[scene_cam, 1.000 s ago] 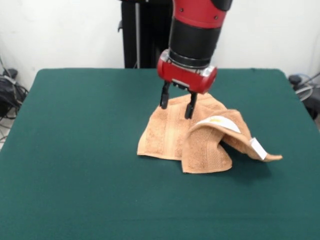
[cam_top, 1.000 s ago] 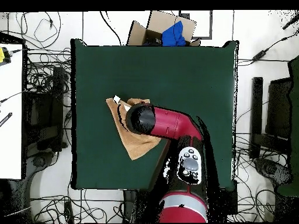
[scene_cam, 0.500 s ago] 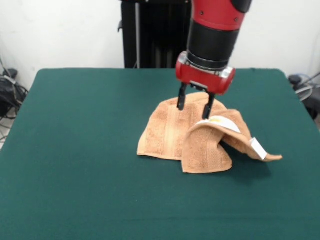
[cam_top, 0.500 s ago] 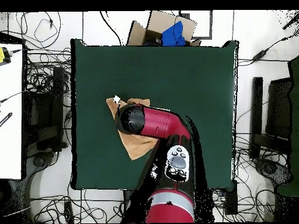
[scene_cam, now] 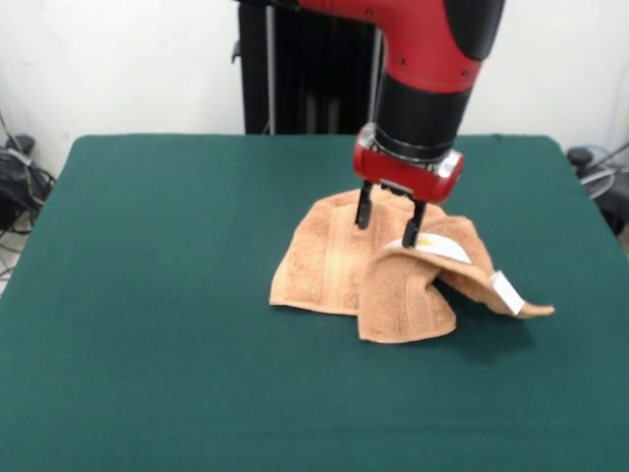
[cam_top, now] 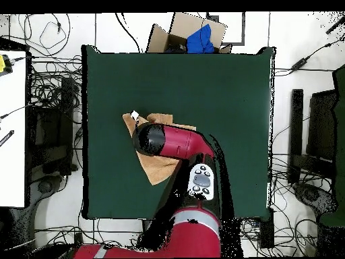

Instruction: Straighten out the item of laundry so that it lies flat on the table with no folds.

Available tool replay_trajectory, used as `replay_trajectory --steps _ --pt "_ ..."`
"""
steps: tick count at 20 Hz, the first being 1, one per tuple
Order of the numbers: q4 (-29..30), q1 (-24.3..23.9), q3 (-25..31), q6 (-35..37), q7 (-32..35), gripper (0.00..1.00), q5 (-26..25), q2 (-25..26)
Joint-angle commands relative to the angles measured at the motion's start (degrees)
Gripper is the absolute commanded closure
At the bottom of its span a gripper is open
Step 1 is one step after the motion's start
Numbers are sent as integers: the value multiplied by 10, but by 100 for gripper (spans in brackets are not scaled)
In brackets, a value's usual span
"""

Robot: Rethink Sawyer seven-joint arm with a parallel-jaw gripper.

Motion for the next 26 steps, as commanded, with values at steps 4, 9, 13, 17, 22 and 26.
replay_trajectory --steps 4,9,13,17,22,26 --pt "-17 -37 107 56 -41 0 -28 28" --pt "4 -79 163 48 -81 0 -38 18" --pt "26 -87 170 31 -31 0 -27 0" --pt "65 -87 172 -7 46 0 4 -30" --pt "74 -60 134 -14 113 0 30 -70" --pt "68 -59 117 5 123 0 48 -89"
